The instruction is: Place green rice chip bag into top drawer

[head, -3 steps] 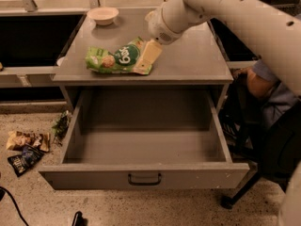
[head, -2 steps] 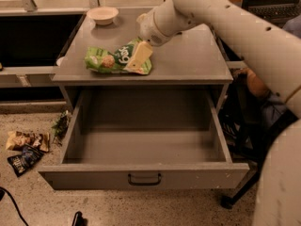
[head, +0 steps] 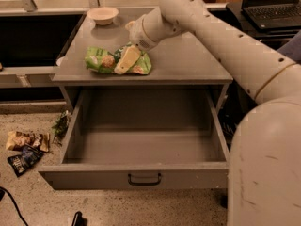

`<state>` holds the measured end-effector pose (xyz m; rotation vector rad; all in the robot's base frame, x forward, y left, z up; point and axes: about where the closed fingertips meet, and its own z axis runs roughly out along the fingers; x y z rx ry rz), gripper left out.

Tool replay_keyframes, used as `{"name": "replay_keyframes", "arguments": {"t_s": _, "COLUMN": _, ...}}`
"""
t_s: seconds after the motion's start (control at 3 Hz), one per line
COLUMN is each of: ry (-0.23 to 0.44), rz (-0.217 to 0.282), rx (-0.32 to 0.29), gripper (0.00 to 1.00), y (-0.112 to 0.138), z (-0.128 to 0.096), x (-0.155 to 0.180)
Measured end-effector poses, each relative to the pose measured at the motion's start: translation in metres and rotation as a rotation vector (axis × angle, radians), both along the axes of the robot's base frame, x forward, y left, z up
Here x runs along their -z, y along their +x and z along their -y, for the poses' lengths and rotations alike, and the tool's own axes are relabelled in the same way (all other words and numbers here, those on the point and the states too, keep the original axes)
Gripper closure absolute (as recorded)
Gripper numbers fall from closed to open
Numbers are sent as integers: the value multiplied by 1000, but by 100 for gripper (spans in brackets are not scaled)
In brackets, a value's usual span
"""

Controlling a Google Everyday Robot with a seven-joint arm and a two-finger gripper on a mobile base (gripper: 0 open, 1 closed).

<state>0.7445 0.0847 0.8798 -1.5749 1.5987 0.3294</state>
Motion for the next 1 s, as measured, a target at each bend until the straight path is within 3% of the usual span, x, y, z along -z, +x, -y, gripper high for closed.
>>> {"name": "replay_keyframes", "arguments": {"t_s": 0.33, "ry": 25, "rz": -26, "rx": -32, "gripper": 0, "y": 3, "z": -17, "x": 9}}
{"name": "replay_keyframes", "arguments": {"t_s": 1.0, "ry": 52, "rz": -71, "rx": -53, "gripper": 43, "y": 1, "z": -31, "x": 25}}
